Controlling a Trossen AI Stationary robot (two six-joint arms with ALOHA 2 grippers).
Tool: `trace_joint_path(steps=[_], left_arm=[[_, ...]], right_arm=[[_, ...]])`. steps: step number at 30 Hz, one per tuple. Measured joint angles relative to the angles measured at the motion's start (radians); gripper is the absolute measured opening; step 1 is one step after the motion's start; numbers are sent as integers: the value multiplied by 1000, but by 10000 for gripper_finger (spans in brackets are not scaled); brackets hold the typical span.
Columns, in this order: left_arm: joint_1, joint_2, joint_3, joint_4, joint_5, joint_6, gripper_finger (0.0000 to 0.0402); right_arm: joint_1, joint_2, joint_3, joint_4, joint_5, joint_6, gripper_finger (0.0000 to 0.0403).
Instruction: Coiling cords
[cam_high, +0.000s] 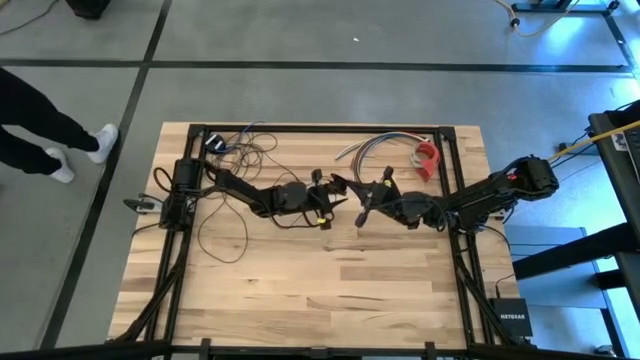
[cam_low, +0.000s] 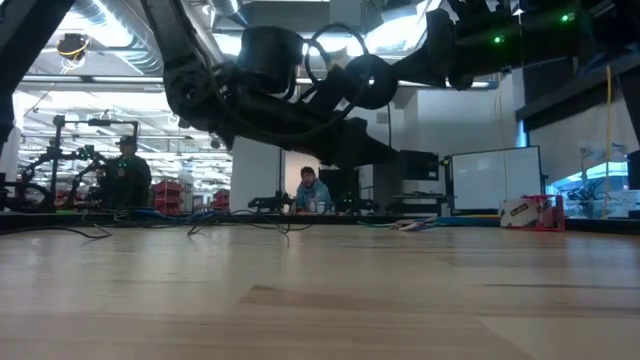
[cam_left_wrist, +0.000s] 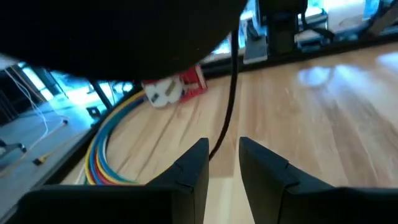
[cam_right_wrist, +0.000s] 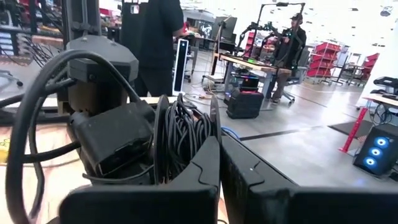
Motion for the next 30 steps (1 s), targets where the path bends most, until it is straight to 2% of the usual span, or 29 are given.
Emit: trace_joint_path(steps=[7,11,13,18,24,30], left_arm=[[11,-3,0,32,0,0,77],[11,-3,0,7,-10,34,29],[11,-3,0,-9,-43,62,8],[11,-3,0,-31,-195,152,20],[3,-10,-2,-85,-285,253,5],[2,-95,-4,-273,-317,256,1]], right_arm=[[0,0,0,15,-31,1,4],[0,0,0,17,-33,-2,4],[0,0,0,16,-34,-2,4],[0,0,-1,13,-34,-9,5],[2,0,-1,1,-35,-29,5],[56,0,-1,-24,20,-84,5]])
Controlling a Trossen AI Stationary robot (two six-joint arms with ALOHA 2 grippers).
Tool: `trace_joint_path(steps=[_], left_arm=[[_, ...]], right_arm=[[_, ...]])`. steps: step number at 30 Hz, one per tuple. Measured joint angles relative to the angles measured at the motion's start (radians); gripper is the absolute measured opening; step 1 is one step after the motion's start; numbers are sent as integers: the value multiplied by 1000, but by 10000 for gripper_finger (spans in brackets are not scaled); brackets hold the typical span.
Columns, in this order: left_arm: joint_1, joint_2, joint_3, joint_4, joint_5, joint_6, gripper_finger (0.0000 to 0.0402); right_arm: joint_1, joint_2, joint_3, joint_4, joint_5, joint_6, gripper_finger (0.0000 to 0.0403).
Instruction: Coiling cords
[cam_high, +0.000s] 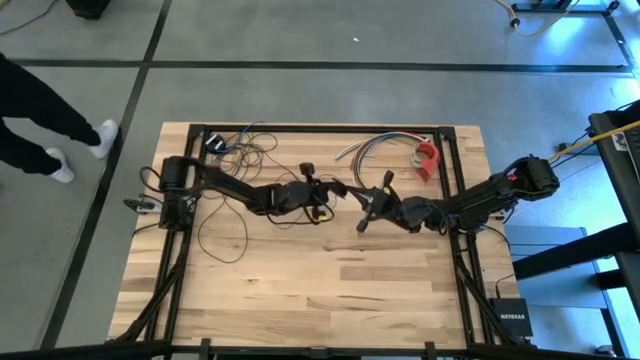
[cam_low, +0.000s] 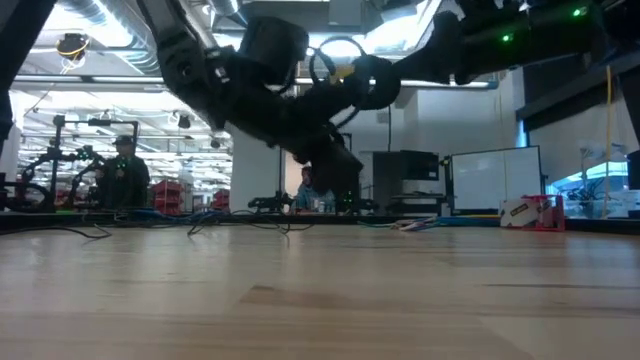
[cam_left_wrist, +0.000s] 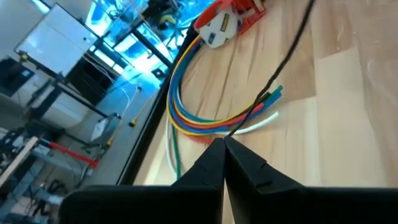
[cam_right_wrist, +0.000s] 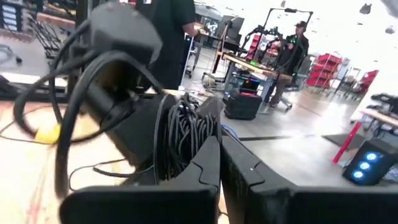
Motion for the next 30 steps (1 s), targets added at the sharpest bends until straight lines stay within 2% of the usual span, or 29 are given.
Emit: trace_joint_path(steps=[4,13,21,30], left_arm=[[14,-64,-36,-34,0,-17,1],[60,-216,-162,1,35,-67,1],[46,-234,-172,0,67,-76,1],[41,-234,-172,0,67,-75,1]], right_arm=[[38,0,0,-4,29,-27,5],[56,0,0,-97,4,0,5],[56,0,0,-100,-68,6,5],[56,0,0,-98,-79,-25,5]])
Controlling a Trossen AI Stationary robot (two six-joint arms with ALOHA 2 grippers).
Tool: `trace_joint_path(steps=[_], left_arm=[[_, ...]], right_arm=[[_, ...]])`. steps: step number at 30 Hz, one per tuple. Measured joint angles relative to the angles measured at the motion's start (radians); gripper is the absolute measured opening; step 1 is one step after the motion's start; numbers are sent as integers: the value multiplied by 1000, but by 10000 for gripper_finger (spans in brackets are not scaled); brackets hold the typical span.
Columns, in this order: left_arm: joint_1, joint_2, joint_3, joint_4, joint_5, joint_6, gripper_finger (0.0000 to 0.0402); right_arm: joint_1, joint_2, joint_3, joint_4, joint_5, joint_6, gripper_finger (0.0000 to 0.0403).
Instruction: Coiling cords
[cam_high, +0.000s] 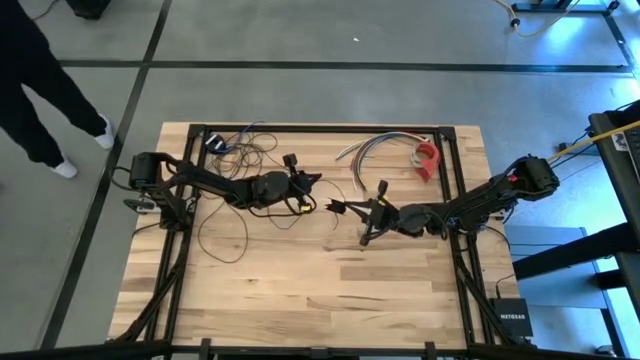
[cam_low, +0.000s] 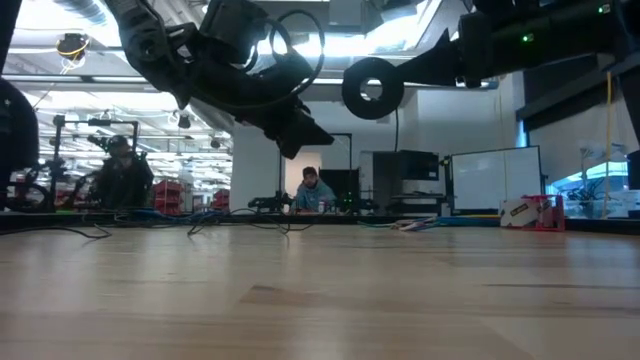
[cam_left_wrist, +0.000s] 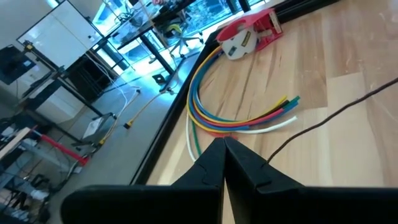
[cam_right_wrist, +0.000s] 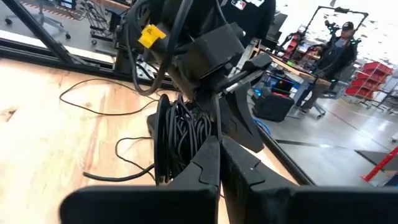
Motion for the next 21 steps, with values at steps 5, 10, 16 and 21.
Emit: trace_joint_path(steps=[5,10,16,21], left_arm=[[0,0,0,3,0,-5,1],[0,0,0,3,0,-26,1],[0,-1,0,12,0,-31,1],[0,-32,0,8,0,-33,1]], right_arm=[[0,0,0,34,11,-25,5],[0,0,0,25,22,-8,5],[0,0,0,20,6,1,5],[0,0,0,0,8,1,5]])
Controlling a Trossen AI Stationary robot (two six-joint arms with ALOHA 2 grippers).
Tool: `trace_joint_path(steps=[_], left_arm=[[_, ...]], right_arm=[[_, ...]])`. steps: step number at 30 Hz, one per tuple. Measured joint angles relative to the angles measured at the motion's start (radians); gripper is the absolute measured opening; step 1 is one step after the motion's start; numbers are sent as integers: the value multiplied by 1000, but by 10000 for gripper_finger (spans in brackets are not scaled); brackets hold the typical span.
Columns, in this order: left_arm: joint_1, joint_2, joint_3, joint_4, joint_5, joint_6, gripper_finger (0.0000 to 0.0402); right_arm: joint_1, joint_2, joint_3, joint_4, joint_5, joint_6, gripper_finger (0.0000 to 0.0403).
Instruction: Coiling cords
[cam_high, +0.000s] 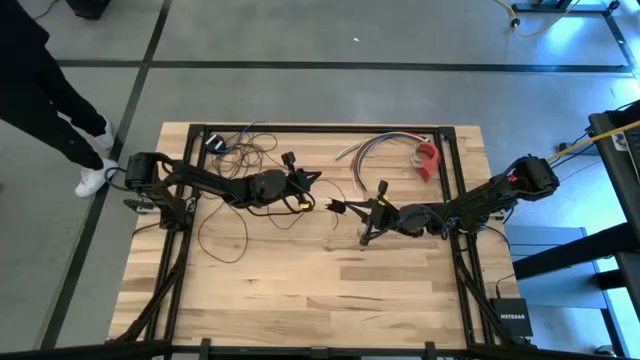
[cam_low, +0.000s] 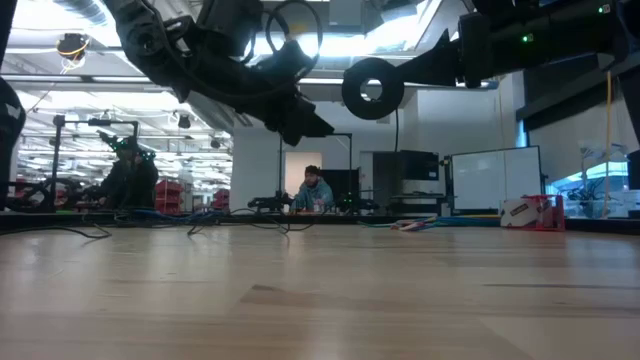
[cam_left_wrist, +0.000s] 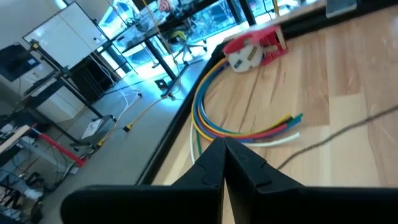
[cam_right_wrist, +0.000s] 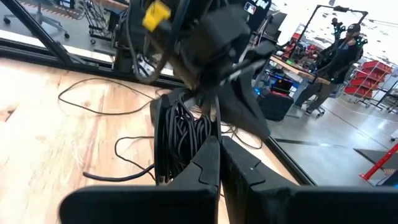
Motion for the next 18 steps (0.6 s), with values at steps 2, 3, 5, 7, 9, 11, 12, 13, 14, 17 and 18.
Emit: trace_joint_path(steps=[2,3,5,7,9,11,12,13,14,17,18], left_arm=[[0,-17,0,-3,0,-2,1],[0,-25,0,-3,0,-8,1],[-1,-32,2,-9,0,-24,1],[-1,-32,2,-21,15,-66,1],[0,-22,2,-24,68,-135,1],[4,-8,1,-25,140,-172,2],[6,0,2,-26,164,-177,2],[7,9,2,-30,176,-179,2],[8,19,2,-33,186,-180,4],[9,46,2,-37,199,-161,28],[9,56,6,-43,200,-147,41]], right_arm=[[0,0,0,-3,1,0,5],[0,0,0,-4,1,1,5],[0,0,0,-9,1,3,5],[0,0,0,-9,1,3,5],[0,0,0,-10,1,8,5],[0,0,0,-12,1,9,5],[0,0,0,-14,1,9,5],[0,0,0,-19,1,10,5],[0,0,0,-21,1,10,5],[0,0,0,-20,1,11,5],[0,0,0,-21,1,11,5]])
